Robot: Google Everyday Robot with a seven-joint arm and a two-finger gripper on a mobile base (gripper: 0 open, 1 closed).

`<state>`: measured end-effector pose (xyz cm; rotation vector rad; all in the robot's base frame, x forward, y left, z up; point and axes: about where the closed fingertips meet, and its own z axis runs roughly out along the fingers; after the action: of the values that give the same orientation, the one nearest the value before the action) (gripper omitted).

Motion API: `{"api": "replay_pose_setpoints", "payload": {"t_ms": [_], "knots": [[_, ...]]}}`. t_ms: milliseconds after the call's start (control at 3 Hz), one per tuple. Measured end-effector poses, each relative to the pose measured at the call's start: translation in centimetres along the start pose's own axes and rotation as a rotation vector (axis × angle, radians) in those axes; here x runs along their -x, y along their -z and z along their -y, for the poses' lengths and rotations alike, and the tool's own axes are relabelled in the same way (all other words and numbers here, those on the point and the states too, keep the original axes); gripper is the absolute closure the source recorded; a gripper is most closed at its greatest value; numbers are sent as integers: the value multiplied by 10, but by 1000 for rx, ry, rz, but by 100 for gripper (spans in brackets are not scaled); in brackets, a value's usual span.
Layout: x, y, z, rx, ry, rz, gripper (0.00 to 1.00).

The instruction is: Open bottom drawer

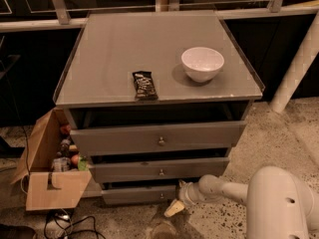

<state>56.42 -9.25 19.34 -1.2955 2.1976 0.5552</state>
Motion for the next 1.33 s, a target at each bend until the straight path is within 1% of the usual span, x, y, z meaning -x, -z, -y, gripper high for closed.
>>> {"api": "replay_pose_setpoints", "payload": {"t_ms": [333,667,1000,1333], "knots": [[-12,-8,-17,65,-4,-46,0],[-15,-3,-19,71,-6,-62,0],[-13,-1,-19,71,-6,-62,0],[-25,16,-41,96,-28,-88,0]]}}
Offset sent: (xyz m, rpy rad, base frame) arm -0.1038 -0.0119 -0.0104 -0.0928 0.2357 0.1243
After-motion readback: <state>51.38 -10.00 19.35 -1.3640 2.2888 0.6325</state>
